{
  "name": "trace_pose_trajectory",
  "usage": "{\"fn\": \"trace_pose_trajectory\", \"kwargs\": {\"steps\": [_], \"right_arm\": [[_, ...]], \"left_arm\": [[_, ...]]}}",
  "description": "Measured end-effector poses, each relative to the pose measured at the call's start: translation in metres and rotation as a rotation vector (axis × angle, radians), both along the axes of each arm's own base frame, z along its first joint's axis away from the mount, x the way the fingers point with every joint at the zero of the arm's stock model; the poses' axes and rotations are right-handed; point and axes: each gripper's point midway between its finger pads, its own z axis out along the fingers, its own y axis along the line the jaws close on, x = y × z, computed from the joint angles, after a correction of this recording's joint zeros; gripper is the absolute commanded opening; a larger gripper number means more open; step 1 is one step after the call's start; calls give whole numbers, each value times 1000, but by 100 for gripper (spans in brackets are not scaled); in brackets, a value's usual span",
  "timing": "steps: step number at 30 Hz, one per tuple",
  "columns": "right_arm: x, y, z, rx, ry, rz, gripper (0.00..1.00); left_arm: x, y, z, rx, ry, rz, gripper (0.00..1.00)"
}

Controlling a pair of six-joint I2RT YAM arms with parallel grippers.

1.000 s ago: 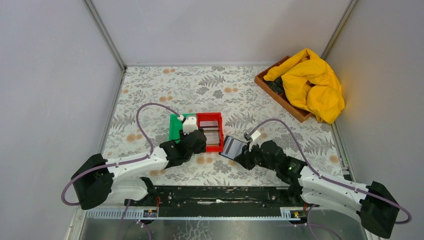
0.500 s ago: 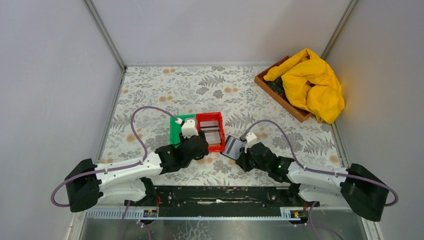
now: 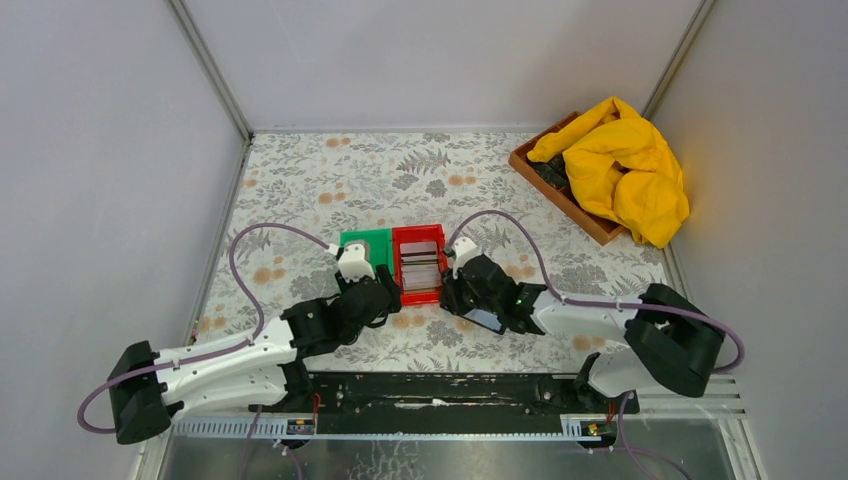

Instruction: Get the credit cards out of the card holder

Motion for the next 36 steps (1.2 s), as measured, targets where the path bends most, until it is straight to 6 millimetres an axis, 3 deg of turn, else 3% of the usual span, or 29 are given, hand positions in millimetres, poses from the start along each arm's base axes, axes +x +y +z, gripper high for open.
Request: {"fn": "trace_pose_trajectory", "kwargs": {"steps": [6,24,32,36], "right_arm": [[11,14,-12,-45,-1,22,25],[41,69,-11,-24,-26,89,23],[61,74,-4,-53,-33,80,27],[57,69,8,-41,-42,85,30]], "left_arm": [[-2,6,-7,29,15,4,67],[-5,12,-7,15,15,19,68],[-7,14,-11,20,23,22,69],[-8,11,-12,19,27,5,72]]}}
